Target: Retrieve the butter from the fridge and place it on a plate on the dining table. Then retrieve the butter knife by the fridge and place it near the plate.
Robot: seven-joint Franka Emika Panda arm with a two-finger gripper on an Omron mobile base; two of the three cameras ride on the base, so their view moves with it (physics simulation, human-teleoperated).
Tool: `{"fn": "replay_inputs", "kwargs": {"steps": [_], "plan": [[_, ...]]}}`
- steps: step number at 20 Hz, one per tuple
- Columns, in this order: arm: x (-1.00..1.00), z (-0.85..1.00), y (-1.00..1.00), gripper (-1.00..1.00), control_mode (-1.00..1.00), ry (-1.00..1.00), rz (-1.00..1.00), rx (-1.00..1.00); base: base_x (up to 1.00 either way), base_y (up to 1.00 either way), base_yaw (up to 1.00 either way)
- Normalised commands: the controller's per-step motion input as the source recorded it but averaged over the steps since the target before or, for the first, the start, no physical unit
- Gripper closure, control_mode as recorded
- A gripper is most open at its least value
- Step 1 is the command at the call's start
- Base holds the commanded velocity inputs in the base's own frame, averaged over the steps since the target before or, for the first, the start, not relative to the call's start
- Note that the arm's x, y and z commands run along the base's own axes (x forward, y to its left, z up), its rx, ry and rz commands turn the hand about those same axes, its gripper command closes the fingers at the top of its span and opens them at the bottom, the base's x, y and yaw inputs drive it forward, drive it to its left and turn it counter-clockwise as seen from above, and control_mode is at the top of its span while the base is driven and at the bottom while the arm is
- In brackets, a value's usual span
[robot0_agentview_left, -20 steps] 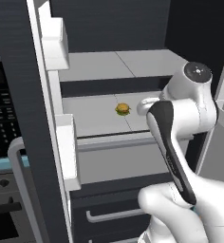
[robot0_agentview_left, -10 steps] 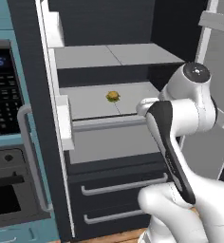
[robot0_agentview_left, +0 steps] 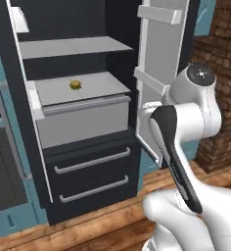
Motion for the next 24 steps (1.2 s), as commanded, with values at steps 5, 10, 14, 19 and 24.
{"fn": "replay_inputs", "kwargs": {"steps": [5, 10, 14, 19, 24], "plan": [[0.0, 0.0, 0.0, 1.0, 1.0, 0.0, 0.0, 0.0, -0.51, -0.19, -0.71], [0.0, 0.0, 0.0, 1.0, 1.0, 0.0, 0.0, 0.0, -0.07, -0.23, -0.8], [0.0, 0.0, 0.0, 1.0, 1.0, 0.0, 0.0, 0.0, -0.02, -0.2, -0.77], [0.0, 0.0, 0.0, 1.0, 1.0, 0.0, 0.0, 0.0, 0.0, -0.11, -0.68], [0.0, 0.0, 0.0, 1.0, 1.0, 0.0, 0.0, 0.0, 0.0, 0.0, -0.56]]}}
